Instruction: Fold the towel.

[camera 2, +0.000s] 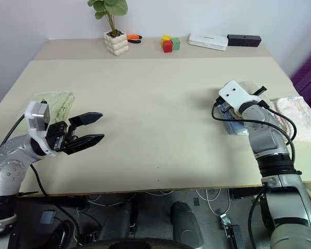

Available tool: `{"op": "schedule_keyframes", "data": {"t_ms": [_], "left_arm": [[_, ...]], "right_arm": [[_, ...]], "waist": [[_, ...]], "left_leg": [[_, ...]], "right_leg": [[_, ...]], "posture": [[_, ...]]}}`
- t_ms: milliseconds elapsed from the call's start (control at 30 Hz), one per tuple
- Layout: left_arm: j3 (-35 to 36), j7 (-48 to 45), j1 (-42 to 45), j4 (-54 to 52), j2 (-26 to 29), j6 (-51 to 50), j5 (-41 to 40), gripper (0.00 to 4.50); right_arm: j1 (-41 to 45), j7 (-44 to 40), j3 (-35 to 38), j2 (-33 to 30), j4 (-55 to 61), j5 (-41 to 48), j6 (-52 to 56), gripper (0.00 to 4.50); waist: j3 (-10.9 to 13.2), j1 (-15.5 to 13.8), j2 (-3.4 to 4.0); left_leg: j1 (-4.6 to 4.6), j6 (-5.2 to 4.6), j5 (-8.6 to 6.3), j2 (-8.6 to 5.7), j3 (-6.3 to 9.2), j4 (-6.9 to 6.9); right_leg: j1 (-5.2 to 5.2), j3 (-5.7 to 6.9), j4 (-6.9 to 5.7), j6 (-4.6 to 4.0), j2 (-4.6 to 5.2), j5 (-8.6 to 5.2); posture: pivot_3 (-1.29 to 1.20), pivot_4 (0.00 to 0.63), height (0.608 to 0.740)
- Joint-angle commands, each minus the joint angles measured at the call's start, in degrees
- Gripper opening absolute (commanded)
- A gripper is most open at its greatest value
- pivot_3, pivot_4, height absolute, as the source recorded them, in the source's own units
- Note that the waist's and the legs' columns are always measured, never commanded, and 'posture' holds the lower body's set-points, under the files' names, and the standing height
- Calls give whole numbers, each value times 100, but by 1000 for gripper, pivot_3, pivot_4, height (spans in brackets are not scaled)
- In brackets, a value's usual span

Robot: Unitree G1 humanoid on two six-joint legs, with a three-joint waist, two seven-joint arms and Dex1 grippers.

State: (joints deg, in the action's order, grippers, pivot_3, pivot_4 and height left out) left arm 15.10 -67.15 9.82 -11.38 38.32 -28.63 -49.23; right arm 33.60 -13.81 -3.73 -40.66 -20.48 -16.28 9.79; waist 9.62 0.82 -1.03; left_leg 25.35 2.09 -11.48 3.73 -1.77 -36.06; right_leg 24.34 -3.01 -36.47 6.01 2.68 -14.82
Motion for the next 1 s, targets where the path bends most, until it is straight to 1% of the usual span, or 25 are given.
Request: {"op": "schedule_keyframes", "data": {"t_ms": [33, 167, 400, 500, 667, 700, 733, 800, 833, 933, 967, 1000], "left_arm": [[162, 10, 33, -155, 31, 22, -120, 4500], [158, 17, 27, -167, 31, 22, -121, 4500], [146, 54, 13, -198, 18, 25, -116, 4500], [151, 89, 3, -214, 16, 17, -125, 4500], [160, 119, -14, -235, 15, 13, -135, 4500], [168, 121, -20, -235, 16, 13, -139, 4500], [172, 121, -26, -235, 17, 14, -140, 4500], [181, 115, -37, -229, 22, 14, -146, 4500], [177, 111, -42, -223, 25, 19, -138, 4500], [158, 77, -45, -194, 36, 33, -118, 4500], [152, 60, -37, -181, 45, 32, -115, 4500], [149, 46, -28, -164, 50, 34, -111, 4500]], "right_arm": [[109, 168, 199, 18, 89, -59, 119, 53], [128, 202, 157, 48, 89, -97, 186, 53], [80, -139, -215, 244, 2, -189, 328, 53], [164, -198, -183, 365, -111, -92, 389, 1018], [328, -53, -122, 419, -165, -159, 279, 3506], [351, -29, -150, 363, -139, -229, 233, 4123], [375, 3, -153, 315, -126, -265, 167, 4465], [406, -54, -110, 256, -96, -188, -50, 4465], [401, -127, 83, 378, -9, 108, -37, 4465], [390, -543, 778, 911, 424, 1310, 396, 4465], [401, -730, 1072, 1142, 672, 1864, 700, 4465], [414, -817, 1267, 1281, 844, 2192, 885, 4465]], "waist": [[0, 1, 0], [0, -1, 0], [0, 10, 0], [0, -1, 0], [0, 9, 0], [0, 11, 0], [0, 13, 0], [0, 12, 0], [0, 9, 0], [0, 8, 0], [0, 9, 0], [0, 14, 0]], "left_leg": [[0, 0, 0, 0, 0, 0], [0, 0, 0, 0, 0, 0], [0, 0, 0, 0, 0, 1], [0, 0, 0, 0, 0, 0], [0, 0, 0, 0, 0, -2], [-1, 0, 0, 0, 0, -1], [-1, 0, 0, 0, 0, 0], [-1, 0, 0, 0, 0, 0], [-1, 0, 0, 0, 0, -1], [-1, 0, 0, 0, 0, -1], [-1, 0, 0, 0, 1, -1], [-2, 0, 0, 0, 2, 0]], "right_leg": [[0, 0, 0, 0, 0, 0], [0, 0, 0, 1, 0, 1], [0, 0, -1, 3, 0, 2], [0, 0, -2, 5, 0, 3], [0, 0, -2, 7, 0, 4], [0, 0, -3, 7, 0, 4], [0, 0, -3, 7, -1, 4], [0, 0, -4, 9, 0, 5], [0, 0, -4, 9, 0, 5], [0, 0, -5, 9, 0, 5], [0, 0, -7, 13, -1, 7], [0, 0, -10, 16, -1, 9]], "posture": [[0, 150, 740], [0, 150, 740], [0, 150, 740], [0, 150, 740], [0, 150, 740], [0, 150, 740], [0, 150, 740], [0, 150, 740], [0, 150, 740], [0, 150, 740], [0, 150, 740], [0, 150, 740]]}}
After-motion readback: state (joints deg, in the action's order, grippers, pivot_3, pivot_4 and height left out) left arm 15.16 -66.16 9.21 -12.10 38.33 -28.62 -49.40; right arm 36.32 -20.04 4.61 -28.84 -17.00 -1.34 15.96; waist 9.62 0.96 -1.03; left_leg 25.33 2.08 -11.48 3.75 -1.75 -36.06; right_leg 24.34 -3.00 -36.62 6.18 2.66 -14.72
